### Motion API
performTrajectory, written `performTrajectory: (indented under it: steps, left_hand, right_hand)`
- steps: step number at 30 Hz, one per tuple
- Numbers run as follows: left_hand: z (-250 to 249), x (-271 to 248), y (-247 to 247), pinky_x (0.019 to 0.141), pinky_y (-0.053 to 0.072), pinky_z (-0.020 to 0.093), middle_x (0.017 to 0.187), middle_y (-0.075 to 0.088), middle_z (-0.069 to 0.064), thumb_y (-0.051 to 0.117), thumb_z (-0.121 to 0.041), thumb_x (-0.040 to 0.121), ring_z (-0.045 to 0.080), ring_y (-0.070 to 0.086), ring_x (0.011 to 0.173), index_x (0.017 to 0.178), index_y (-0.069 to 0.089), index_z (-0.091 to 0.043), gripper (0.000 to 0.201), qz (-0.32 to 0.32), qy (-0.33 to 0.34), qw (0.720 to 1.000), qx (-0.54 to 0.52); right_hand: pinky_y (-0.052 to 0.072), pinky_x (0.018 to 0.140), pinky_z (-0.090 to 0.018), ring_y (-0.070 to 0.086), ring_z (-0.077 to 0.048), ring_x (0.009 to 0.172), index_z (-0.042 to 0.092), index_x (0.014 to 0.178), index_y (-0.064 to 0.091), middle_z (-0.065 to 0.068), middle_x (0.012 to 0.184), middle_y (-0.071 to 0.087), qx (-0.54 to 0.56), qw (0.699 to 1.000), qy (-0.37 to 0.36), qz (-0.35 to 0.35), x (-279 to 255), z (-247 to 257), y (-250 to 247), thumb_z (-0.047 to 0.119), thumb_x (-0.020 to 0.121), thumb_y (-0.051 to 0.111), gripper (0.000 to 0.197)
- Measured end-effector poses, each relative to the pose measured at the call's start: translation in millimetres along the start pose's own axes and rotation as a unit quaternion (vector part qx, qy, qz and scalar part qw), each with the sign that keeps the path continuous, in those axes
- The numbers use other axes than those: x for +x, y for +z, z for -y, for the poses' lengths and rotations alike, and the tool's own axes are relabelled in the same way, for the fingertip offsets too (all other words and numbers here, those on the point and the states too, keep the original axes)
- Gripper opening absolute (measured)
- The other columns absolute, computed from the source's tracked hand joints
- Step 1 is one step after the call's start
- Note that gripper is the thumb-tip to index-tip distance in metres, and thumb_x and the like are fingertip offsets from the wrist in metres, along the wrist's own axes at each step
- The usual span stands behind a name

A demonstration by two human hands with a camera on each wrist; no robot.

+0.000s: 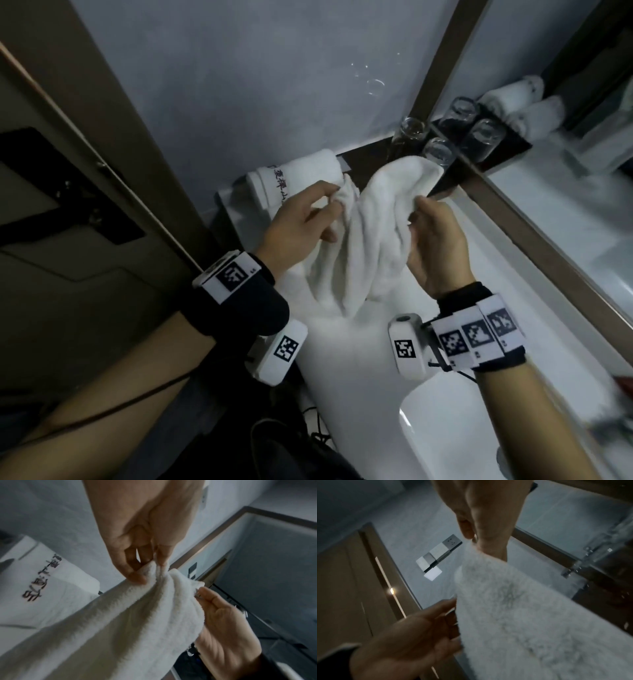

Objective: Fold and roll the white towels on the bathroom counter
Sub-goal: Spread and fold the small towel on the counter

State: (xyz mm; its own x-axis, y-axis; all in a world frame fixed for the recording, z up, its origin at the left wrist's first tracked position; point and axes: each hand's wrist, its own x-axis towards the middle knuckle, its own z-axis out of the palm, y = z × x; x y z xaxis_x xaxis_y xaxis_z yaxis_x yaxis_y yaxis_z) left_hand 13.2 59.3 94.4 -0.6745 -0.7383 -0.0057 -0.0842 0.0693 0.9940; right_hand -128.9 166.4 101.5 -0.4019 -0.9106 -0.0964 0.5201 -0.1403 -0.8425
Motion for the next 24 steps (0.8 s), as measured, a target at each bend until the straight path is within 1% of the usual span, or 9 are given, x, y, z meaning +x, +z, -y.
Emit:
performTrajectory:
  steps: [3, 5, 8, 11, 13, 16, 19, 22, 24]
  left_hand:
    - [3.9, -16.3, -5.3, 0.074, 0.051, 0.047, 0.08, 0.055, 0.013, 0.05, -0.018, 0.092, 0.023, 0.051, 0.071, 0.083, 0.058, -0.032, 0.018, -0.02, 0.001, 1.0, 0.018]
    - [7.2, -30.3, -5.6, 0.079, 0.054, 0.05, 0.082, 0.059, 0.017, 0.05, -0.021, 0.092, 0.029, 0.059, 0.075, 0.089, 0.058, -0.028, 0.012, -0.018, -0.016, 1.0, 0.009]
    - [14.8, -52.6, -5.9, 0.078, 0.055, 0.054, 0.094, 0.062, 0.021, 0.048, -0.023, 0.092, 0.036, 0.064, 0.089, 0.099, 0.054, -0.023, 0.009, -0.027, -0.027, 0.999, 0.03]
    - [19.5, -76.4, -5.7, 0.063, 0.059, 0.039, 0.091, 0.063, 0.005, 0.048, -0.023, 0.093, 0.013, 0.067, 0.086, 0.102, 0.053, -0.022, 0.01, -0.033, -0.058, 0.998, -0.021]
    - [18.3, -89.9, -0.2, 0.058, 0.057, 0.032, 0.089, 0.063, -0.004, 0.046, -0.022, 0.093, 0.007, 0.066, 0.088, 0.102, 0.052, -0.021, 0.01, -0.01, -0.071, 0.995, -0.068]
    - [9.0, -99.2, 10.3, 0.053, 0.054, 0.027, 0.08, 0.066, -0.01, 0.042, -0.02, 0.095, 0.004, 0.065, 0.082, 0.101, 0.051, -0.019, 0.011, 0.025, -0.061, 0.991, -0.121]
    - [2.4, -96.9, 15.1, 0.049, 0.05, 0.021, 0.068, 0.061, -0.017, 0.042, -0.022, 0.096, -0.003, 0.061, 0.069, 0.095, 0.053, -0.027, 0.012, 0.042, -0.04, 0.981, -0.185]
    - [12.8, -90.6, 11.5, 0.052, 0.053, 0.024, 0.078, 0.061, -0.018, 0.045, -0.031, 0.092, -0.003, 0.061, 0.074, 0.093, 0.053, -0.035, 0.009, 0.009, -0.019, 0.989, -0.144]
    - [37.2, -84.7, 8.0, 0.061, 0.059, 0.036, 0.085, 0.06, -0.012, 0.043, -0.032, 0.093, 0.006, 0.062, 0.08, 0.097, 0.05, -0.034, 0.008, -0.037, -0.034, 0.997, -0.052]
  right_hand:
    - [0.05, 0.089, -0.035, 0.062, -0.025, 0.096, -0.002, 0.11, 0.053, -0.015, 0.103, 0.063, -0.076, 0.996, 0.038, 0.018, -11.9, -14.2, 2.6, 0.009, 0.093, 0.039, 0.025]
    - [0.048, 0.096, -0.033, 0.06, -0.023, 0.108, 0.005, 0.12, 0.052, -0.012, 0.117, 0.062, -0.193, 0.979, 0.041, 0.046, -20.5, -25.5, 8.5, 0.011, 0.097, 0.038, 0.028]
    - [0.041, 0.103, -0.027, 0.051, -0.012, 0.122, 0.02, 0.136, 0.042, 0.002, 0.132, 0.056, -0.4, 0.912, 0.027, 0.089, -33.6, -37.3, 19.8, 0.024, 0.1, 0.035, 0.037]
    - [0.039, 0.099, -0.02, 0.05, -0.006, 0.118, 0.032, 0.141, 0.033, 0.013, 0.131, 0.053, -0.547, 0.829, 0.015, 0.115, -49.7, -38.1, 21.1, 0.033, 0.1, 0.033, 0.041]
    - [0.04, 0.094, -0.022, 0.052, -0.007, 0.111, 0.037, 0.138, 0.036, 0.014, 0.124, 0.056, -0.582, 0.807, 0.011, 0.099, -60.9, -32.7, 16.7, 0.037, 0.099, 0.034, 0.039]
    - [0.044, 0.076, -0.013, 0.06, -0.014, 0.09, 0.04, 0.118, 0.053, 0.006, 0.099, 0.066, -0.539, 0.841, -0.021, 0.047, -73.2, -17.9, 8.5, 0.035, 0.098, 0.04, 0.025]
    - [0.047, 0.075, -0.018, 0.059, -0.007, 0.082, 0.04, 0.092, 0.061, 0.012, 0.085, 0.065, -0.464, 0.883, -0.079, -0.002, -74.9, 3.0, 1.1, 0.033, 0.096, 0.044, 0.018]
    - [0.046, 0.072, -0.023, 0.056, -0.006, 0.077, 0.036, 0.089, 0.061, 0.007, 0.082, 0.061, -0.457, 0.884, -0.095, -0.018, -65.8, 10.0, -19.5, 0.034, 0.094, 0.044, 0.018]
    - [0.044, 0.072, -0.023, 0.053, -0.002, 0.073, 0.04, 0.085, 0.058, 0.015, 0.078, 0.059, -0.488, 0.87, -0.063, -0.029, -55.9, -1.7, -42.0, 0.031, 0.096, 0.044, 0.02]
